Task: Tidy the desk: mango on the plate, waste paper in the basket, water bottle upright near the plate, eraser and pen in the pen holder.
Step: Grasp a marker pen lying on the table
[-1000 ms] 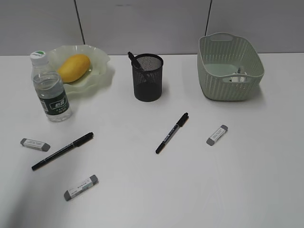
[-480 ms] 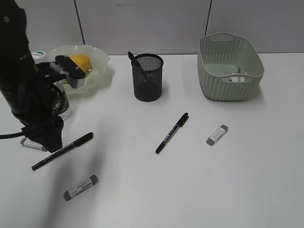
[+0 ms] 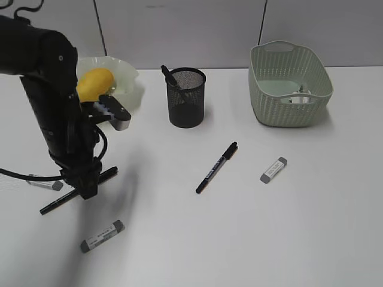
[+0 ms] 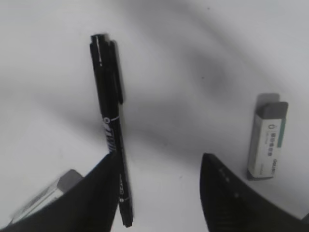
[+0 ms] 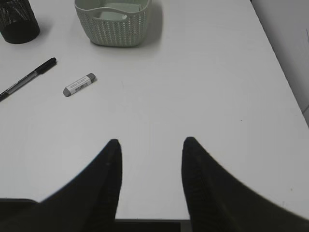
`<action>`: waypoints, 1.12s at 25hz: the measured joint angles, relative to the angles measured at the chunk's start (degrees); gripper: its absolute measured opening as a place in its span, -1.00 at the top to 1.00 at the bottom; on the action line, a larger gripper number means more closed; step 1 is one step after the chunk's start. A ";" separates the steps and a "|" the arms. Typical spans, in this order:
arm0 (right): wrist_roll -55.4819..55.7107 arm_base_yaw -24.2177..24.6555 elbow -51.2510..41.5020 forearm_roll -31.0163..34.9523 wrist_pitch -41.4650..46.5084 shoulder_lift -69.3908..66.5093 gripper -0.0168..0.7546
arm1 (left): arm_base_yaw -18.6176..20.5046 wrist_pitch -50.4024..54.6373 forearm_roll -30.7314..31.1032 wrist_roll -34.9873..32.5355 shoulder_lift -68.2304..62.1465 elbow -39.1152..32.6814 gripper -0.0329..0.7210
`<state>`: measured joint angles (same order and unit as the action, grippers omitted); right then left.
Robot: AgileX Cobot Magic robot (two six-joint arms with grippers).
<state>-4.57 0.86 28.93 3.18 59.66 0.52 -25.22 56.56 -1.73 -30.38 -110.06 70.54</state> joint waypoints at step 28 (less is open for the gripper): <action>0.00 0.00 0.00 0.00 0.00 0.00 0.07 | 2.32 -6.34 -0.97 -3.36 -7.35 1.24 0.20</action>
<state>-4.57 0.86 28.93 3.18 59.66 0.52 -22.89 50.22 -2.71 -33.74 -117.41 71.78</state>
